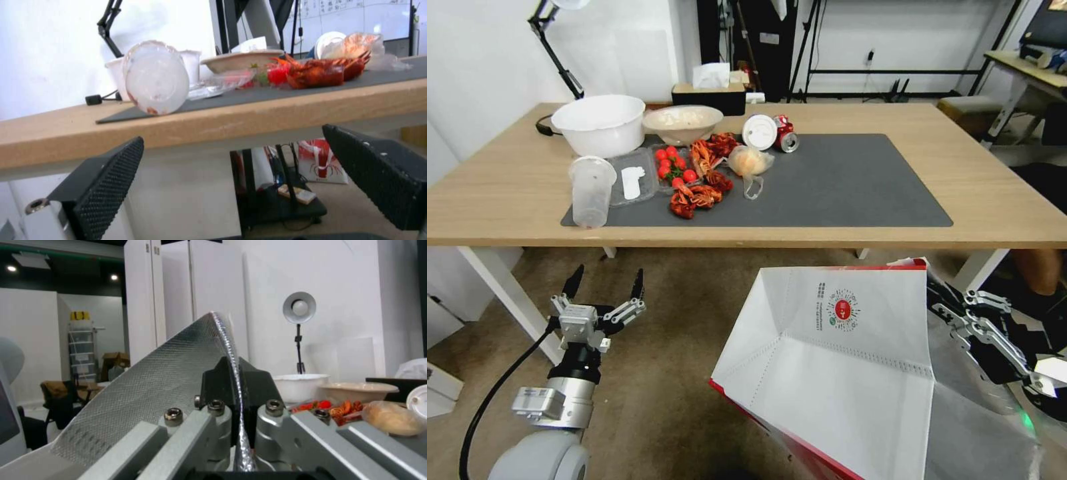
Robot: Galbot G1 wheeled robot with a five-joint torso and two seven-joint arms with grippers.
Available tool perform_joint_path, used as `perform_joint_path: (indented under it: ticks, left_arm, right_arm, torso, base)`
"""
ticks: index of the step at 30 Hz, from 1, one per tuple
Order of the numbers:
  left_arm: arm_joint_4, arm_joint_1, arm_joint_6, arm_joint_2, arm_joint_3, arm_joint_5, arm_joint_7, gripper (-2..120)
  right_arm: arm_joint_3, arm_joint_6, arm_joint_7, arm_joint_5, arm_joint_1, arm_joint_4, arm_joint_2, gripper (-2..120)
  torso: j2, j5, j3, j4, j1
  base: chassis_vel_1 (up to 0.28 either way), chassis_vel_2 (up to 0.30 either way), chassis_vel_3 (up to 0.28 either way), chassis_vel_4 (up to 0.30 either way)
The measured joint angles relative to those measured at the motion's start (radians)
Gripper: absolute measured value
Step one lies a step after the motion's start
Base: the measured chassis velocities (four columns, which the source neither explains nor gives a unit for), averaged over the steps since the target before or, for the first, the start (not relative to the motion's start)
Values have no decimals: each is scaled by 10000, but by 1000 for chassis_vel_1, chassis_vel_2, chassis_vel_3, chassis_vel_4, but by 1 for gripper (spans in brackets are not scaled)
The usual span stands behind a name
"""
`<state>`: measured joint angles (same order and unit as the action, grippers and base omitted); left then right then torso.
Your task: Pick up the food delivery bag from the floor and place it on the table.
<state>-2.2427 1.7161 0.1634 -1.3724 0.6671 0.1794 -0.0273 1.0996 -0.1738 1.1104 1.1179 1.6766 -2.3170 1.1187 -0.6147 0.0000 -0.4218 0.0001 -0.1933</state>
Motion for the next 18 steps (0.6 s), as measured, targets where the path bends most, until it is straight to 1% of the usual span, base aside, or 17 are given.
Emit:
perform_joint_path:
  ticks: [5,7,13,15,18]
  left_arm:
    - [0,-2,5,-12,-4,0,14,100]
    - [1,3,24,14,14,13,16,100]
    - [38,-6,53,57,41,46,16,100]
    - [37,-14,64,46,22,46,14,100]
    - [4,-17,62,32,-3,42,4,100]
  right_arm:
    - [13,0,10,0,21,-22,47,0]
    - [16,0,1,-1,42,-100,82,0]
    - [17,6,-59,-17,88,-191,120,0]
    - [47,8,-75,-19,130,-274,151,0]
    - [66,13,-77,-21,156,-304,171,0]
  torso:
    - [-159,0,-98,0,-61]
    - [-297,-1,-176,0,-119]
    - [-499,-1,-301,0,-200]
    - [-644,-1,-388,0,-259]
    - [-747,-1,-452,0,-299]
  base:
    - [0,0,0,0]
    - [0,0,0,0]
    - [0,0,0,0]
    - [0,0,0,0]
    - [0,0,0,0]
